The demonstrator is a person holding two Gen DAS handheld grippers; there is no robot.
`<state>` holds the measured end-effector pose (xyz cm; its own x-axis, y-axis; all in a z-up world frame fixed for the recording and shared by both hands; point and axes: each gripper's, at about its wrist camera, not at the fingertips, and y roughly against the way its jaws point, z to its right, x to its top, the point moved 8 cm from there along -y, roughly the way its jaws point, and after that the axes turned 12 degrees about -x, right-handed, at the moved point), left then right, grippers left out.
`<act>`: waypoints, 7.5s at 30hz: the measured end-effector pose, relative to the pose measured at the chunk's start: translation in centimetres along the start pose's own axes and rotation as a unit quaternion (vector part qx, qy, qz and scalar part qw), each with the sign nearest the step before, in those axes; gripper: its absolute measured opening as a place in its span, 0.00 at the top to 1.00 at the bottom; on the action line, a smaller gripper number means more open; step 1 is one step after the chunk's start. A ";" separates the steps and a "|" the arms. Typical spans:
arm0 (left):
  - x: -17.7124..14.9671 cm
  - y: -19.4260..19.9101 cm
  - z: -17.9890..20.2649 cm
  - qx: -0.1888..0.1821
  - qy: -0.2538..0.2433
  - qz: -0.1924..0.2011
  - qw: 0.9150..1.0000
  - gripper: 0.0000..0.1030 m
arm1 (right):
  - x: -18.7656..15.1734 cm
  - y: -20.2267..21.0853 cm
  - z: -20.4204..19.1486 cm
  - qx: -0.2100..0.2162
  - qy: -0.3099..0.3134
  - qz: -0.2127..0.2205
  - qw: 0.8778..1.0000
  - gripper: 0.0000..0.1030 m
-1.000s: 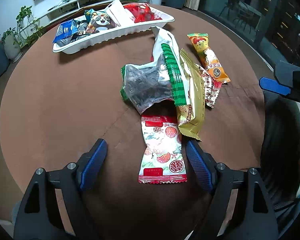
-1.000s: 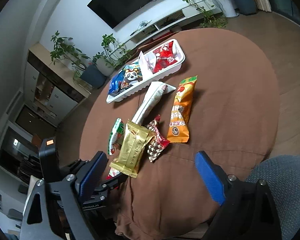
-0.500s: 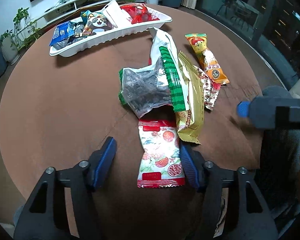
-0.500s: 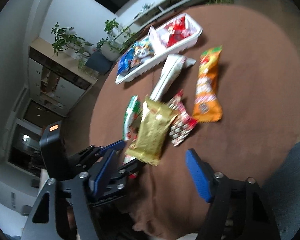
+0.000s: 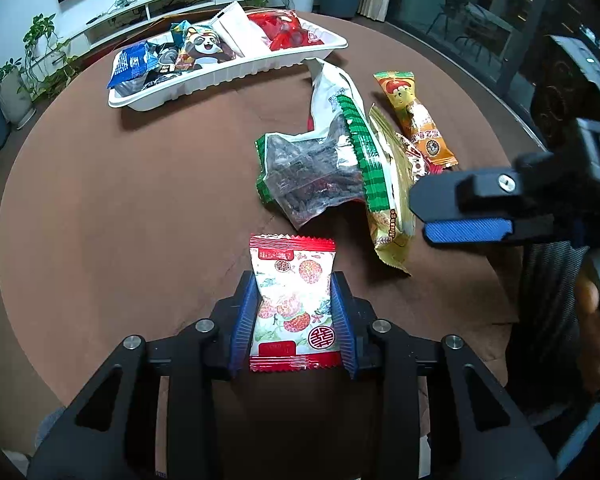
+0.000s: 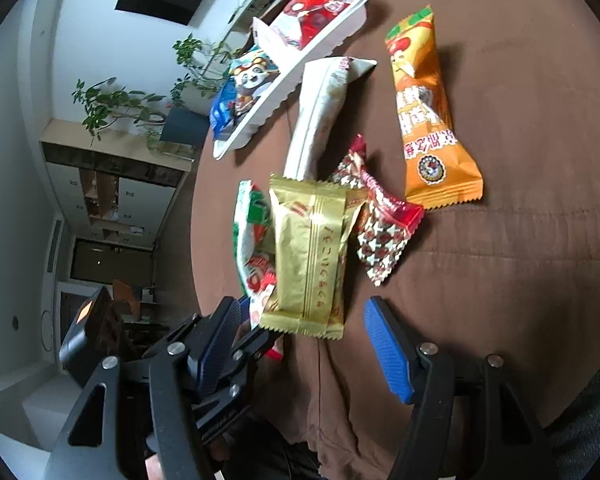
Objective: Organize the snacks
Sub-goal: 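Grasp the red-white candy pack with the left gripper while the right grasps the gold wafer pack, then carry both packs into the white tray and open both grippers, then move both grippers back over the remaining snacks, then grasp the long white wrapper with the left gripper while the right grasps the orange-yellow bar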
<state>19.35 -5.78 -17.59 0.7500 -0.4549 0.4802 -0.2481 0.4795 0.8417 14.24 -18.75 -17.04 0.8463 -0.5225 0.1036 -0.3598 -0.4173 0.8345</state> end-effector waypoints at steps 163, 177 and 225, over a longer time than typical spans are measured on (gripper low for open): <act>4.8 3.0 -0.5 -0.041 0.063 0.117 0.990 0.00 | 6.4 8.4 1.8 0.045 0.028 0.128 0.990 0.12; 5.3 2.9 0.1 -0.054 0.053 0.118 0.990 0.00 | 5.3 7.0 1.3 -0.055 0.097 0.144 0.983 0.28; 18.2 -10.9 0.6 -0.060 -0.037 -0.039 0.997 0.79 | 7.8 4.7 5.1 -0.145 0.070 0.117 0.980 0.30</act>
<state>35.38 -19.74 -17.87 0.7158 -0.5466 0.4345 -0.1124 0.5240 0.8443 17.15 -28.51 -15.07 0.8063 -0.4637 0.3672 -0.4412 -0.0580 0.8955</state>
